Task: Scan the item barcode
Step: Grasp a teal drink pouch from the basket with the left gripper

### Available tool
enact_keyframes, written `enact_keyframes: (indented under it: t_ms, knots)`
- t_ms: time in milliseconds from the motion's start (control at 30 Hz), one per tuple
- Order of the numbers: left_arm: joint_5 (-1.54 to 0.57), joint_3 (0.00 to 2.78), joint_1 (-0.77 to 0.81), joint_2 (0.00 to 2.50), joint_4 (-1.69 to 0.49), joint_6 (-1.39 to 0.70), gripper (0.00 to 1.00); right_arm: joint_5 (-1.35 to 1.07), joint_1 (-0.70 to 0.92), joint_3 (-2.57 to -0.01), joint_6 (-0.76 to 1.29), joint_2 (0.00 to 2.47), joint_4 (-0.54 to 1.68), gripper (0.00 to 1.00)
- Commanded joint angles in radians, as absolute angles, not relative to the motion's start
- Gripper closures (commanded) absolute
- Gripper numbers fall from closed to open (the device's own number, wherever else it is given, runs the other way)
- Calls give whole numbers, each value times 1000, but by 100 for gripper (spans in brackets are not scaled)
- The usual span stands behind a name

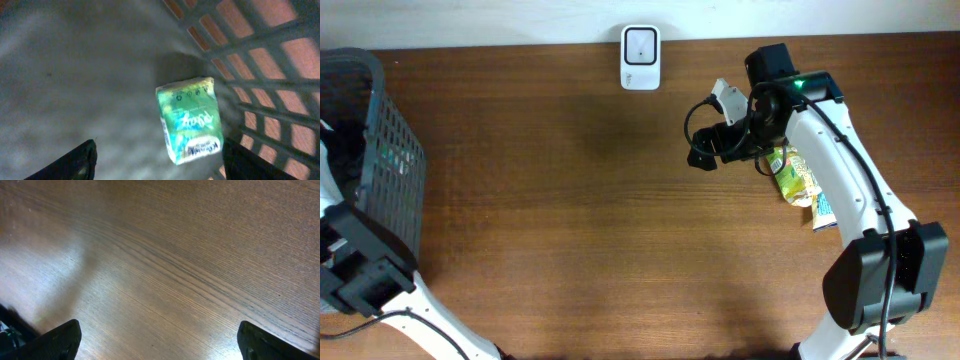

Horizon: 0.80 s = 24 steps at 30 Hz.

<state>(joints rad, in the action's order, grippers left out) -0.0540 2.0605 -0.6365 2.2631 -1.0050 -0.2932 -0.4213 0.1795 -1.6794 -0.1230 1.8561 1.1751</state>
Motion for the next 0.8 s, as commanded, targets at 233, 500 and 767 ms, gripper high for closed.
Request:
enact_keyframes:
  t_ms: [233,500,767]
  knots:
    - [-63,2057,-589,2437,-973,-275,34,-434,183,-1687,-120,1866,1193,1]
    - [-3,2105,-599,2378,-1072,-275,64,-433,183,-1687,-120,1866,1193,1]
    - [91,2341,-572,2044,-1280,-275,63,-433,183,-1687,-120,1866,1193,1]
